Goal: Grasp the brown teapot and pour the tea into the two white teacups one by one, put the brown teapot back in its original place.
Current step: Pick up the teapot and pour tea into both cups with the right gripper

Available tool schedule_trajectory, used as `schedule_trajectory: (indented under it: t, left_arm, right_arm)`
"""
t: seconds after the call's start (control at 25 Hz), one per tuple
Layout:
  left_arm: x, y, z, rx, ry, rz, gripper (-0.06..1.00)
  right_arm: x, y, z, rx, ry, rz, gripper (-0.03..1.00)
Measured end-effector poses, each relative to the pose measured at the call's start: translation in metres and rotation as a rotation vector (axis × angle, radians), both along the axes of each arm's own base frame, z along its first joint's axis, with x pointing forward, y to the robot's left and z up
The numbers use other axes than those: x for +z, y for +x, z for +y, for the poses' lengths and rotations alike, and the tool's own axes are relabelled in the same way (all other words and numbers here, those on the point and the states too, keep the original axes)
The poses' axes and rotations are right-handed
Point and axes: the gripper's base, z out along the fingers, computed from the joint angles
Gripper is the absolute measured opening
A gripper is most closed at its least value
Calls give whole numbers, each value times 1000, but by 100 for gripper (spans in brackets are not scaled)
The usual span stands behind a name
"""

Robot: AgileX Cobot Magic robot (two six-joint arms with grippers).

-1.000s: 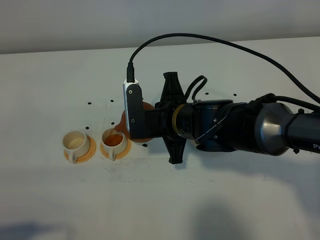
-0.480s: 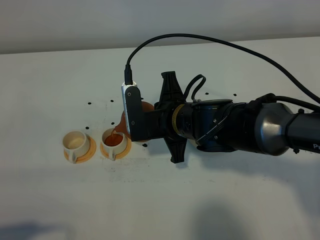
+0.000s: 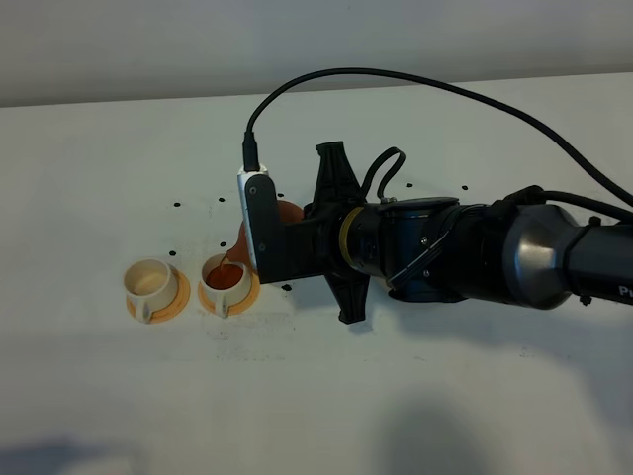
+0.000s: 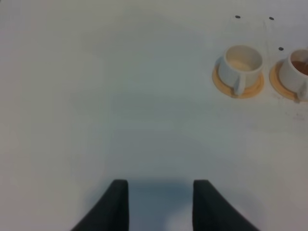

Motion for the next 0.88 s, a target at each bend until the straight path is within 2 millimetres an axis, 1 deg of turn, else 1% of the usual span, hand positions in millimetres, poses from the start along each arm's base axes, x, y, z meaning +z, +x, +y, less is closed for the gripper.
schedule_trajectory:
  t: [0.88]
  left_arm:
    - [0,0,0,0,-1,0,33]
  right_arm:
    - [1,0,1,20,-10,-15,11]
